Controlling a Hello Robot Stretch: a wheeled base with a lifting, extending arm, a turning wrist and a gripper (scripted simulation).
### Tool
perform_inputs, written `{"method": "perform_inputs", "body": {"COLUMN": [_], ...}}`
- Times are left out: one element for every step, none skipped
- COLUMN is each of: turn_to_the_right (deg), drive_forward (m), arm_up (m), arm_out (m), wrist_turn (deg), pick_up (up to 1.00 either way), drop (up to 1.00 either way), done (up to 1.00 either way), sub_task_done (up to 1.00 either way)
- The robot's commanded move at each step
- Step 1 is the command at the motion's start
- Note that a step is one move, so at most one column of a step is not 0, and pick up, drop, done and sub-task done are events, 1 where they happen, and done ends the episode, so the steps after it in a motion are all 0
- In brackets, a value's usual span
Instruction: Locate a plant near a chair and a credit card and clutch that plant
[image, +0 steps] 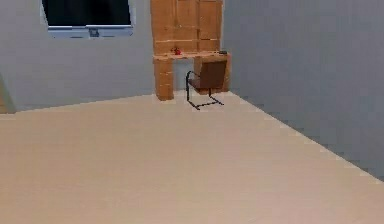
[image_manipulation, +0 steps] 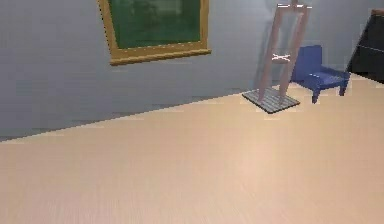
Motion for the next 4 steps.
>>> {"method": "perform_inputs", "body": {"turn_to_the_right": [0.0, 0.0, -6.0, 0.0], "drive_forward": [1.0, 1.0, 0.0, 0.25], "arm_up": [0.0, 0.0, 0.0, 0.0], "arm_out": [0.0, 0.0, 0.0, 0.0], "wrist_turn": [0.0, 0.0, 0.0, 0.0], "pick_up": [0.0, 0.0, 0.0, 0.0], "drop": [0.0, 0.0, 0.0, 0.0], "done": [0.0, 0.0, 0.0, 0.0], "sub_task_done": [0.0, 0.0, 0.0, 0.0]}}
